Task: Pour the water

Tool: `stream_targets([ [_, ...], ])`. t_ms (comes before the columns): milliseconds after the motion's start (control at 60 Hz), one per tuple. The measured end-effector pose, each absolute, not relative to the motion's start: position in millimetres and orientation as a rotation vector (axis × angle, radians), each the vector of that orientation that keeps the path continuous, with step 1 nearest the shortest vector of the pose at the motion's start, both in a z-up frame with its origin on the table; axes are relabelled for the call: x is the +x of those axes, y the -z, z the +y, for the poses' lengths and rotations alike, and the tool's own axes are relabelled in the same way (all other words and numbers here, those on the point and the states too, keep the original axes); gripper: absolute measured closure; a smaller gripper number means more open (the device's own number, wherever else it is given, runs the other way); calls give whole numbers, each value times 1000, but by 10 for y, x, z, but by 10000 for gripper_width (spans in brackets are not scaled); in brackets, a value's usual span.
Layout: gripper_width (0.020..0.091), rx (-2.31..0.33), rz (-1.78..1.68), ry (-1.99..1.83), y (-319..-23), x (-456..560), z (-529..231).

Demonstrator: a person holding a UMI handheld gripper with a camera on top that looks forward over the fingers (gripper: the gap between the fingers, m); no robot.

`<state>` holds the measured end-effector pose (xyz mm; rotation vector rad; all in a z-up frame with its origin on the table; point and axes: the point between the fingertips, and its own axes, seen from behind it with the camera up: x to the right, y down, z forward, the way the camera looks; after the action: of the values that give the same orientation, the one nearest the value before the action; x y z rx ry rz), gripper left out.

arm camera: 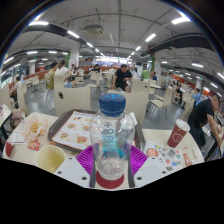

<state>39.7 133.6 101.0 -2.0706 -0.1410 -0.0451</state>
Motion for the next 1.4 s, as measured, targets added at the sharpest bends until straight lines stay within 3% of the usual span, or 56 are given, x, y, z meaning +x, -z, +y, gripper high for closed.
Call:
stream_targets([
  [167, 661, -2133, -73, -2, -556, 445, 1251],
  [267, 658, -2093, -57, -5, -578, 468, 1214],
  [450, 534, -2128, -31, 1, -565, 496, 1189],
  [483, 482, -2157, -21, 12, -557, 512, 1146],
  [550, 237, -2186, -15, 17, -630, 496, 1040],
  [600, 283, -2199, -9, 40, -712, 493, 931],
  [650, 247, -2214, 5, 74, -815, 504, 771],
  [933, 256, -2301, 63, 154, -1392, 135, -510],
  [1133, 256, -2318, 94, 147, -1536, -118, -1086],
  [1400, 255, -2317, 77, 121, -1547, -170, -1313],
])
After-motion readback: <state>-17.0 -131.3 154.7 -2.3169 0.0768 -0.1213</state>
